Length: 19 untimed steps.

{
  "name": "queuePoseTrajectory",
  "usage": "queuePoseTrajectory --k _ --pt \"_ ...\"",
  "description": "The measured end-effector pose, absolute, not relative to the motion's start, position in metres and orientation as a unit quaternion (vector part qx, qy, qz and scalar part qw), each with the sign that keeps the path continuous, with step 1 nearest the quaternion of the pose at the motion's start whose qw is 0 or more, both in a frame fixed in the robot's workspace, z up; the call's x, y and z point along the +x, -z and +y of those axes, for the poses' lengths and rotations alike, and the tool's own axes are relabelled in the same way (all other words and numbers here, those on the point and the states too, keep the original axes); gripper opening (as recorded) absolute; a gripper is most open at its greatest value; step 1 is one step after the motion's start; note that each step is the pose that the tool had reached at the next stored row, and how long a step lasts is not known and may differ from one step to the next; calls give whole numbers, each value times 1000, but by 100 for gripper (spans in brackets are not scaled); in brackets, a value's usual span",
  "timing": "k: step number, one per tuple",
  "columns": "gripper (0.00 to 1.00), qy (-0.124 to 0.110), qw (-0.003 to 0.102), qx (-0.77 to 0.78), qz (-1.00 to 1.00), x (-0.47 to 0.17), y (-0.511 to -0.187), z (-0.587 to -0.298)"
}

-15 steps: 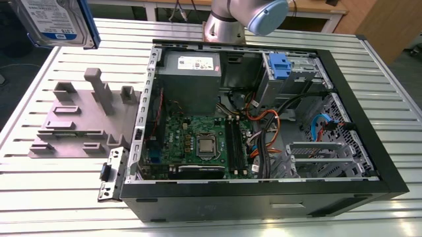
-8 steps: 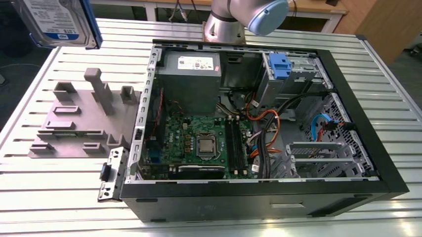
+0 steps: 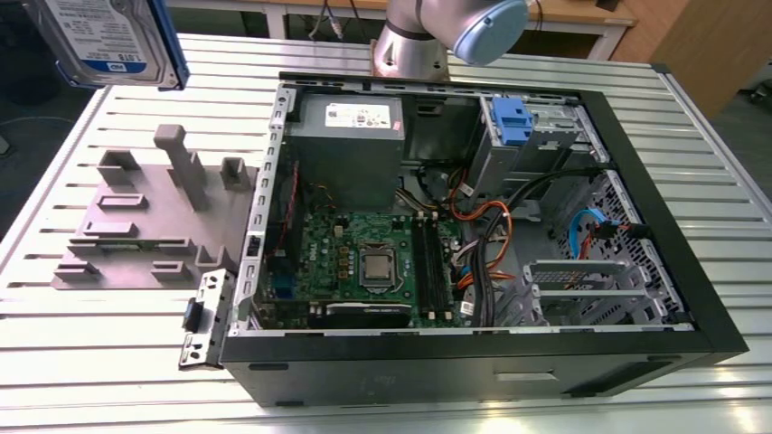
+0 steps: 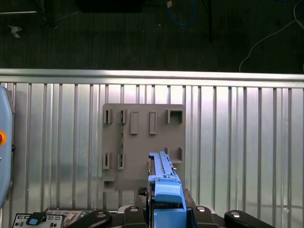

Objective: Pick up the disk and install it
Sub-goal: 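Pick up the disk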

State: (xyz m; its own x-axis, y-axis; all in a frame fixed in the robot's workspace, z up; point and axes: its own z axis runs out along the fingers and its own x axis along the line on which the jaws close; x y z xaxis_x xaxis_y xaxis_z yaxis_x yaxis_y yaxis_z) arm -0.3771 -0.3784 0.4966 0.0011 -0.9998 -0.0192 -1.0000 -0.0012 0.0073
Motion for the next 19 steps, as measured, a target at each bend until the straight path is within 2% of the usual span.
queuePoseTrajectory --k 19 --pt "37 -9 4 -707 707 -366 -497 -378"
